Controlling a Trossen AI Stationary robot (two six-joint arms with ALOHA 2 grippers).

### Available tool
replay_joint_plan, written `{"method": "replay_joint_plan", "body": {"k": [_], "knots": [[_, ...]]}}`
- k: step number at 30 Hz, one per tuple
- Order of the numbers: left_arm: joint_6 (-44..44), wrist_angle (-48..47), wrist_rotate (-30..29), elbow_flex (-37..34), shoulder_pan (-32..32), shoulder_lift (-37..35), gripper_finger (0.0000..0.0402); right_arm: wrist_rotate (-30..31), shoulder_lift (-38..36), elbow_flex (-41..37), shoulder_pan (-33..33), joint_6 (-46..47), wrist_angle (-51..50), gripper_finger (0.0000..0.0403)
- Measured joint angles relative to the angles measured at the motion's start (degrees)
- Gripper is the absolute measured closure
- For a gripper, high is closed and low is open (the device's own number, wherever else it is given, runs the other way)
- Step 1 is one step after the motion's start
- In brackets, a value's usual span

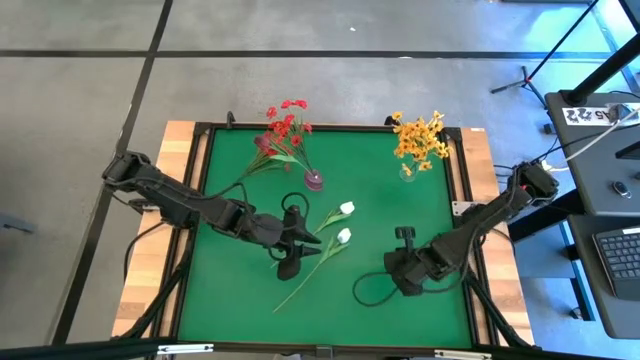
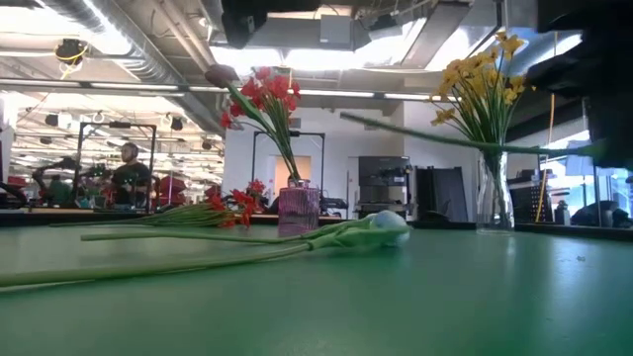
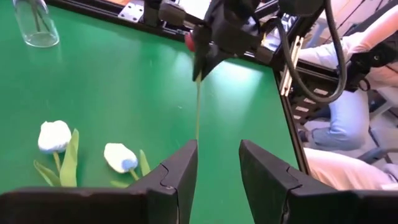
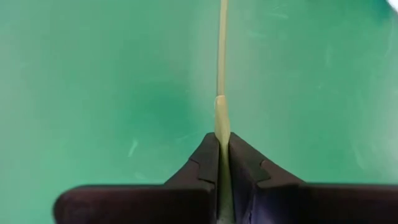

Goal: Sort flowers into vase by color
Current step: Put the red tulip into the pink vase

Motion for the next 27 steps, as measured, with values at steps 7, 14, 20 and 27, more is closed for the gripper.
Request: {"method": "replay_joint_plan", "body": {"k": [7,14,20,27], "knots": [[2.66,2.14,3.05,0.04,1.58,1.22,0.0282,-0.15,0.00,0.02,-3.94,-3.25,1.07,0.0387],[6.16,5.12,4.23,0.04,2.32,3.63,0.0242,-0.25,-0.04,0.09,-5.16,-6.18,3.98,0.0385],[6.16,6.20,4.08,0.04,3.94,5.52,0.0214,1.61,-0.07,0.09,-5.16,-7.85,5.81,0.0384],[5.70,6.11,5.84,0.04,4.86,5.98,0.0212,7.48,-0.07,2.68,-5.14,-11.76,6.01,0.0384]]}}
